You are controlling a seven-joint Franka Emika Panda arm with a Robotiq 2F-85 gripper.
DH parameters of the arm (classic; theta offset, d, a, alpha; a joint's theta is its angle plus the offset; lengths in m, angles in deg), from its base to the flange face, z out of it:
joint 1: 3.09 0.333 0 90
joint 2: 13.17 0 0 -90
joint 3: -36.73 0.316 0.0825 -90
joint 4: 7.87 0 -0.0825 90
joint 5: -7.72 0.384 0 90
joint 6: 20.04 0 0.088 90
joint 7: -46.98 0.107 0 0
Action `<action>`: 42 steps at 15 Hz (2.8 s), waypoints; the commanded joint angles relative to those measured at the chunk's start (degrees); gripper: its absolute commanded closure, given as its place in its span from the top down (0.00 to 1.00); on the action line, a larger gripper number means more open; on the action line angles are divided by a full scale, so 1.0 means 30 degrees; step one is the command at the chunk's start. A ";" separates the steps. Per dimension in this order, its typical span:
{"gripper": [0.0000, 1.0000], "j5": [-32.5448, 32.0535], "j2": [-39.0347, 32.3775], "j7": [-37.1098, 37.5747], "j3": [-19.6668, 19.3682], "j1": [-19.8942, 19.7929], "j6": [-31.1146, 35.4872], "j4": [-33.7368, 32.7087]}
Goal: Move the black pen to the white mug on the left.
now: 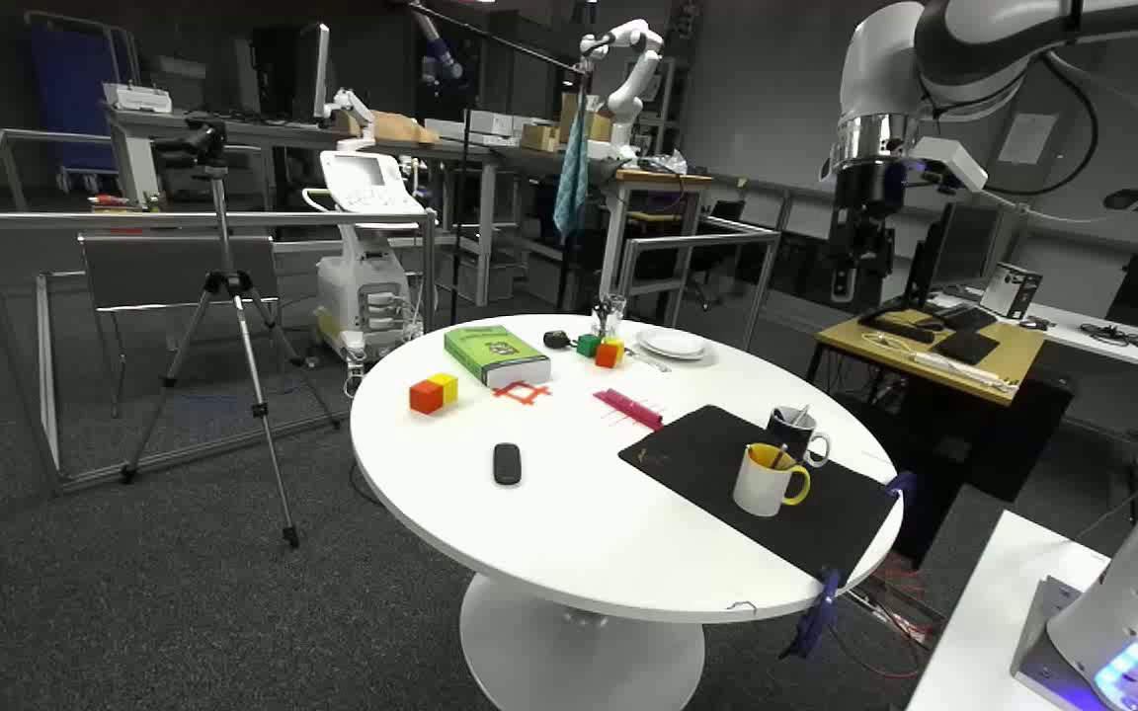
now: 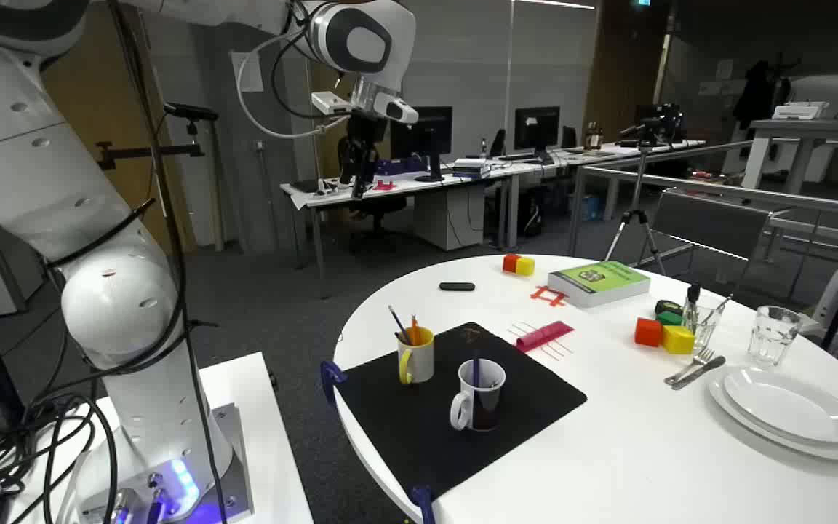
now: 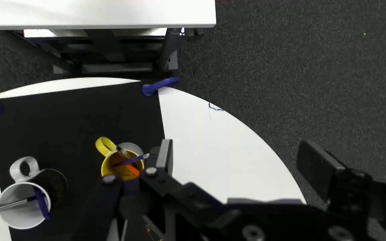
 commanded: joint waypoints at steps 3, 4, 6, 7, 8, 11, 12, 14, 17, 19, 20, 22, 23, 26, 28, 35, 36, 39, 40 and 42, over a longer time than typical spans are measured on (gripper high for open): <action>1.00 0.0030 -0.0064 -0.0095 0.0101 -0.0209 -0.0134 -0.0056; 1.00 -0.0023 -0.0062 -0.0025 0.0088 -0.0252 -0.0089 -0.0043; 1.00 0.0011 -0.0044 -0.0001 -0.0003 -0.0362 0.0014 0.0007; 1.00 -0.0047 -0.0031 0.0030 -0.0045 -0.0450 0.0135 0.0039; 1.00 -0.0123 -0.0012 0.0025 -0.0087 -0.0530 0.0257 0.0074; 1.00 -0.0553 0.0008 0.0042 -0.0254 -0.0902 0.1077 0.0288; 1.00 -0.0734 0.0020 0.0031 -0.0314 -0.1056 0.1515 0.0391; 1.00 -0.0795 -0.0086 -0.0128 -0.0572 -0.1362 0.2358 0.0577; 1.00 -0.0962 -0.0274 -0.0221 -0.0892 -0.1733 0.3514 0.0940; 1.00 -0.1379 -0.0416 -0.0412 -0.1115 -0.1941 0.4128 0.1214; 1.00 -0.1684 -0.0511 -0.0534 -0.1202 -0.2047 0.4443 0.1381; 1.00 -0.2378 -0.0786 -0.0709 -0.1403 -0.2240 0.4963 0.1648; 1.00 -0.2837 -0.0915 -0.0703 -0.1463 -0.2336 0.5308 0.1788; 1.00 -0.4161 -0.1437 -0.0916 -0.1708 -0.2644 0.6214 0.2133; 1.00 -0.5096 -0.1738 -0.1009 -0.1930 -0.2775 0.6812 0.2353; 1.00 -0.7575 -0.2280 -0.5770 -0.2995 -0.3047 0.8181 0.3066; 1.00 -0.7722 -0.2248 -0.6702 -0.3150 -0.3041 0.8228 0.3121; 1.00 -0.8197 -0.2252 -0.9716 -0.3639 -0.3058 0.8601 0.3268; 1.00 -0.7964 -0.2319 -1.0623 -0.3833 -0.3064 0.8625 0.3227; 1.00 -0.7691 -0.2494 -0.9877 -0.3719 -0.2960 0.7906 0.2882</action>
